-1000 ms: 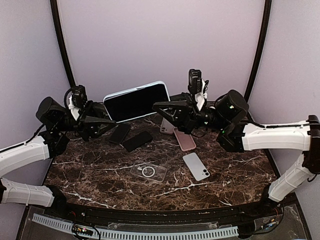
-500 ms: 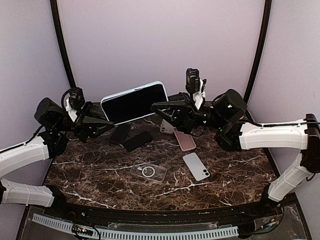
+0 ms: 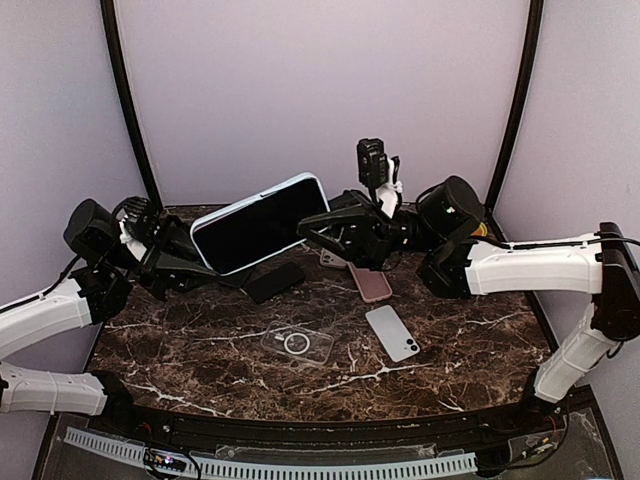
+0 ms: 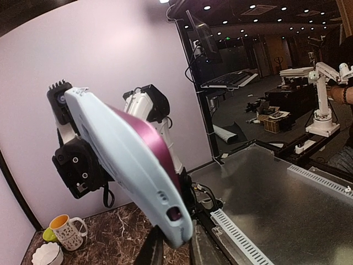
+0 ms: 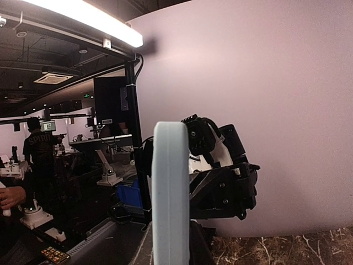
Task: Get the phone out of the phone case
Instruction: Remove the top right corner of the phone case and the bottom right corner of the phone case.
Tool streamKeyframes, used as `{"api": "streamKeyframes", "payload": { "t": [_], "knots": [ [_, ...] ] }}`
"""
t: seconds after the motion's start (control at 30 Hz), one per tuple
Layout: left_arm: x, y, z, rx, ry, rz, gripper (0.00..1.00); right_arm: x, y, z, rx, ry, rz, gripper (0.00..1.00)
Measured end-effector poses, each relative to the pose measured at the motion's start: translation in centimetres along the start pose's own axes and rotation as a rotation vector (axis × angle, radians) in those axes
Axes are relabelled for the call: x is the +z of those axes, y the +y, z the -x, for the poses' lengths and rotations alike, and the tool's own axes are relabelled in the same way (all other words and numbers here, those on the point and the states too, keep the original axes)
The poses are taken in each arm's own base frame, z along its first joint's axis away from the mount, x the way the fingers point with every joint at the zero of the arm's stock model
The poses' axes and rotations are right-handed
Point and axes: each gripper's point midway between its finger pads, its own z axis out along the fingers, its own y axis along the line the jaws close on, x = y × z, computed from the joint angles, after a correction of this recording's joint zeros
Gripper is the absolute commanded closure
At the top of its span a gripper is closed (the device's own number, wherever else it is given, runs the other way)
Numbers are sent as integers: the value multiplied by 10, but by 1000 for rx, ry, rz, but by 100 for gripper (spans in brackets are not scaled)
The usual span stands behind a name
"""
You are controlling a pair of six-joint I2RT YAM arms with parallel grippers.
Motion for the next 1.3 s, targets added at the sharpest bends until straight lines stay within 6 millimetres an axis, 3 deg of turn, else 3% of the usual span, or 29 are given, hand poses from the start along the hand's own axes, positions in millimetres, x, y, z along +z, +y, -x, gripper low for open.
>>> {"api": "streamKeyframes", "payload": {
  "t": [0.5,0.97,1.23,1.3],
  "knots": [
    [-4,-7,-17,140,76,53,86,0,-4,-13,75,71,4,100],
    [-8,-16,-45,215,147,28,86,1,-3,-31,130,187,19,100],
    [-12,-6,-70,226,239,90,84,-2,9,-44,154,267,34,100],
    [-13,-3,-75,226,261,105,80,-3,8,-47,151,279,25,100]
  ]
}}
